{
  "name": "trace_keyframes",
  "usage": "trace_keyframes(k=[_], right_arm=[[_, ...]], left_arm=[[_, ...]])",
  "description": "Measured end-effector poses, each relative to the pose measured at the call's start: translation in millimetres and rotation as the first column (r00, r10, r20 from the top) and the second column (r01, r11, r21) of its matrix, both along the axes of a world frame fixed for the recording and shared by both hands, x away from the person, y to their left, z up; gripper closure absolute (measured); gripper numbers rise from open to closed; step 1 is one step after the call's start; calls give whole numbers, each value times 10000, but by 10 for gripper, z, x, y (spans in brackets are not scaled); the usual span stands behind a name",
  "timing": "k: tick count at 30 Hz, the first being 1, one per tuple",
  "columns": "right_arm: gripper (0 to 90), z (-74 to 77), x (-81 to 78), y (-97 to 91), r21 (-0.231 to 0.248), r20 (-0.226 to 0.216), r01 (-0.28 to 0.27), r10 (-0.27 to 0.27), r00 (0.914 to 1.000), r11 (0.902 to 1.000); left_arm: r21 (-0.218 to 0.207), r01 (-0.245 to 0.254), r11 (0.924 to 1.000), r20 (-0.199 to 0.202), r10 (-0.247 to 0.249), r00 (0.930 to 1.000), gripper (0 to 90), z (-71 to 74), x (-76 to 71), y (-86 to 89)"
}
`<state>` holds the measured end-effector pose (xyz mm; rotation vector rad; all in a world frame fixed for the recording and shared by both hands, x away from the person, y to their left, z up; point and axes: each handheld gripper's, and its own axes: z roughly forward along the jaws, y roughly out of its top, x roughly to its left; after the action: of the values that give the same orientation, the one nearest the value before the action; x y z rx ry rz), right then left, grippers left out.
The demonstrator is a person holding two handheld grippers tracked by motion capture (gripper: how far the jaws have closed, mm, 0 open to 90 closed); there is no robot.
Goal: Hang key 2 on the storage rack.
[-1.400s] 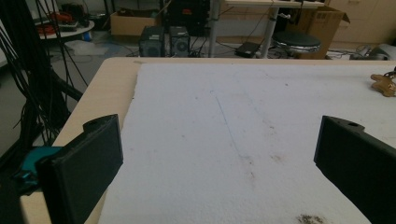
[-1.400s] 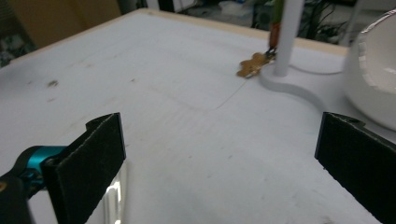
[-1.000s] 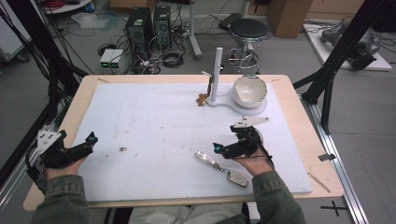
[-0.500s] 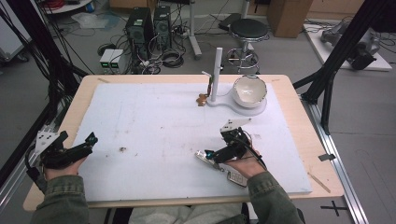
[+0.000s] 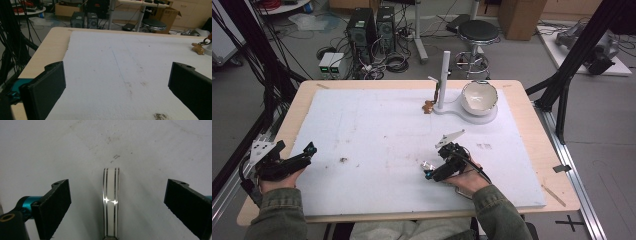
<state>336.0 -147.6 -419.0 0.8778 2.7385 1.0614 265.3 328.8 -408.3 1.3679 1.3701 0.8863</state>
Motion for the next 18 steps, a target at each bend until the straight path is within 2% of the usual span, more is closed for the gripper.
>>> trace_keyframes(k=[5,8,13,16,18], right_arm=[[81,-21,6,10,-214,-255,26,-31,9997,9998],[145,-27,5,10,-372,-380,-89,75,9993,9993],[171,-34,6,19,-546,-595,-188,156,9981,9983],[197,-34,-4,29,-633,-630,-163,123,9979,9979],[213,-34,-7,37,-815,-483,-257,218,9986,9963]], left_arm=[[22,89,10000,-37,-89,10000,17,-5,7,-8],[16,108,9999,-26,-108,9999,17,-5,9,-12],[2,137,9999,-26,-137,9999,17,-6,12,-12],[24,186,9998,-59,-185,9998,17,-8,14,-17],[21,212,9998,-58,-211,9998,17,-10,16,-23]])
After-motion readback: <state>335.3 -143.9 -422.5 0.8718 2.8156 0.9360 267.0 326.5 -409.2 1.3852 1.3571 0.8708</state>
